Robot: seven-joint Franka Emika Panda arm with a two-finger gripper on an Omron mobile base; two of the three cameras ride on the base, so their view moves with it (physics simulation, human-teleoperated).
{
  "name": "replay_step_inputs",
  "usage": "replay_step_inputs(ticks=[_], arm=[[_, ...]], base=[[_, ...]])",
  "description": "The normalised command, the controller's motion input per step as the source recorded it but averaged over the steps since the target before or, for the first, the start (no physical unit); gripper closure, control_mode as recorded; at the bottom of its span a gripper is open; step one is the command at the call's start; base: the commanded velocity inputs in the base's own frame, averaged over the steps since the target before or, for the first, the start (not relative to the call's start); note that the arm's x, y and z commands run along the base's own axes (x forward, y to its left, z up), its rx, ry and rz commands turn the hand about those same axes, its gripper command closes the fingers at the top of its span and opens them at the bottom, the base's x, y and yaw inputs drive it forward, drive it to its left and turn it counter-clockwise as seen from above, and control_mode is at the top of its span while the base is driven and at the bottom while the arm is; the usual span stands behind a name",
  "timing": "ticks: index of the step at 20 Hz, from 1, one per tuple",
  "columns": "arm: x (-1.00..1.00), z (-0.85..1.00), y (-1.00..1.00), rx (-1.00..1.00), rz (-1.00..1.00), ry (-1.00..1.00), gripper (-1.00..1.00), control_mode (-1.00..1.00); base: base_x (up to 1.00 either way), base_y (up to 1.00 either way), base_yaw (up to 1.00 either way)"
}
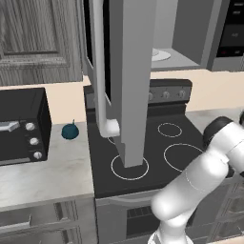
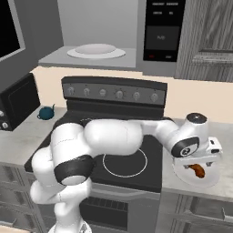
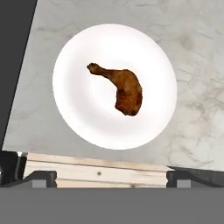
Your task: Pick the chicken drumstick from the counter and place it in the microwave.
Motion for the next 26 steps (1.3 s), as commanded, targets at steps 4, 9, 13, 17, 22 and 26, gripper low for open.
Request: replay_step_inputs(ticks=[4,9,13,17,22,26], arm=[[0.02,-0.13,-0.64,0.09,0.0,0.0,-1.0,-1.0],[0.16,0.0,-0.19,0.09,0.0,0.01,-1.0,-1.0],[0.04,-0.02,-0.01,0.09,0.0,0.09,-1.0,-1.0],[0.03,-0.36,0.03,0.08,0.0,0.04,-1.0,-1.0],[0.09,-0.41,0.12,0.07,0.0,0.0,-1.0,-1.0],[0.25,-0.18,0.0,0.0,0.0,0.0,-1.0,-1.0]], base=[[0.0,0.0,0.0],[0.0,0.0,0.0],[0.0,0.0,0.0],[0.0,0.0,0.0],[0.0,0.0,0.0],[0.0,0.0,0.0]])
